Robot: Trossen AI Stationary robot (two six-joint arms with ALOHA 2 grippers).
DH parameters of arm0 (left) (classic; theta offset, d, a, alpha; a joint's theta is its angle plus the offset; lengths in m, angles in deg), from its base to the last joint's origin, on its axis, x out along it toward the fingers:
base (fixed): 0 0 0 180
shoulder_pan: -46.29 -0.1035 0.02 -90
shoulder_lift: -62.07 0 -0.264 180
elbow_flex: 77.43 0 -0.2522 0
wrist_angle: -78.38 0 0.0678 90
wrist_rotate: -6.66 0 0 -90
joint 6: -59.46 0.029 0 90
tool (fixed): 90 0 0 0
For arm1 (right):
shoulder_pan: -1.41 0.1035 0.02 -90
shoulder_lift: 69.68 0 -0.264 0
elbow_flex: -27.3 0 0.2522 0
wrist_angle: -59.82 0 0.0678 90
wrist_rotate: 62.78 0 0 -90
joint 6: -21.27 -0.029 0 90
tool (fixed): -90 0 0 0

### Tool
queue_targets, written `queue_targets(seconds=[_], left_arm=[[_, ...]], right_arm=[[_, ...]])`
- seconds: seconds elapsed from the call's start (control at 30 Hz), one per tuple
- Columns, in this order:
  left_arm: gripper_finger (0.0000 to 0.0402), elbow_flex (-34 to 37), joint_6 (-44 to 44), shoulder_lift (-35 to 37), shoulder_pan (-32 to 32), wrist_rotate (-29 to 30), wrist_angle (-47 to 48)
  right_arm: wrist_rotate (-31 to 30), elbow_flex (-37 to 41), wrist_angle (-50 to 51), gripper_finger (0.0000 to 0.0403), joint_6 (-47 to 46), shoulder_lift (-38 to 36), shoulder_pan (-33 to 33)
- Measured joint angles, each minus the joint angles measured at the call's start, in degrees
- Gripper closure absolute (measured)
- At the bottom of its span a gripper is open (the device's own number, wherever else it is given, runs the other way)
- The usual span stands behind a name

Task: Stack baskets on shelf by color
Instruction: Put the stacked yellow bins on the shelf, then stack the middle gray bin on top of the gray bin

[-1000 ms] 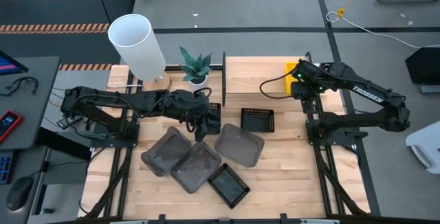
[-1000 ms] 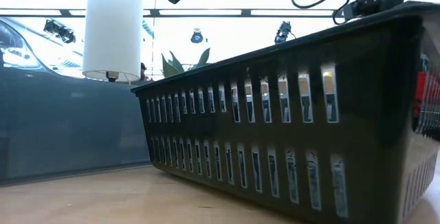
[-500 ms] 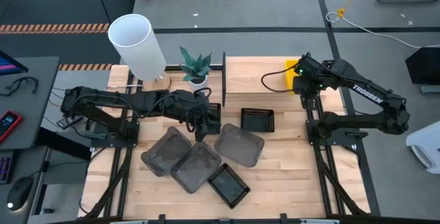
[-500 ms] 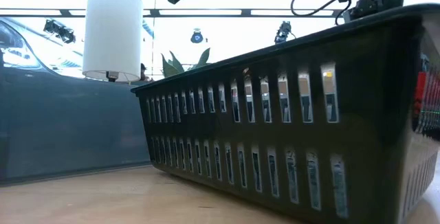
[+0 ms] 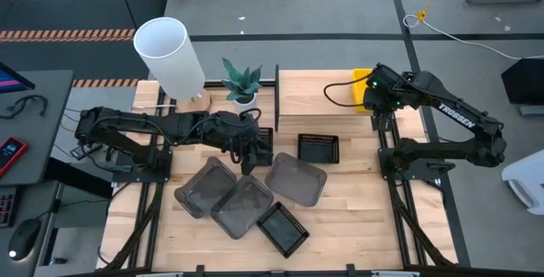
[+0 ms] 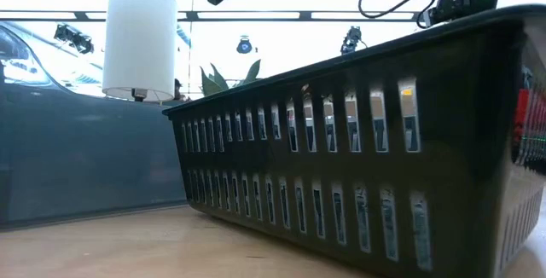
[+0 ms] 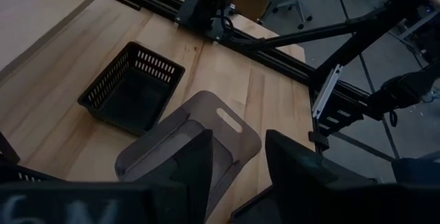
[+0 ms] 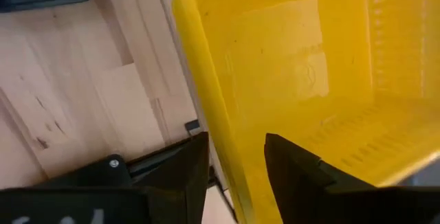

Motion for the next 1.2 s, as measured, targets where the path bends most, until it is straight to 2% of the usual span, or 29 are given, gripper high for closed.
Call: queue_targets(seconds=[0.3, 0.53, 0.8, 1.0, 1.2], left_arm=[[0.026, 0.0, -0.71, 0.0, -0.01, -0.91, 0.56], [0.026, 0.0, -0.71, 0.0, 0.51, -3.89, 3.43], [0.026, 0.0, -0.39, 0.0, 2.34, -3.89, 10.47], [0.026, 0.0, -0.4, 0.0, 3.53, -3.65, 16.38], [0.026, 0.0, -0.4, 0.0, 4.87, -3.68, 18.78]], right_arm=[[1.0, -8.13, 2.7, 0.0256, -7.04, 0.01, 0.64], [9.86, -14.99, 1.98, 0.0257, -15.52, -0.64, 5.23], [12.5, -14.28, 0.0, 0.0258, -24.33, -0.49, 16.76], [12.47, -10.68, -6.38, 0.0259, -30.1, 0.55, 27.51], [10.53, -9.53, -10.46, 0.0263, -32.15, 4.77, 36.96]])
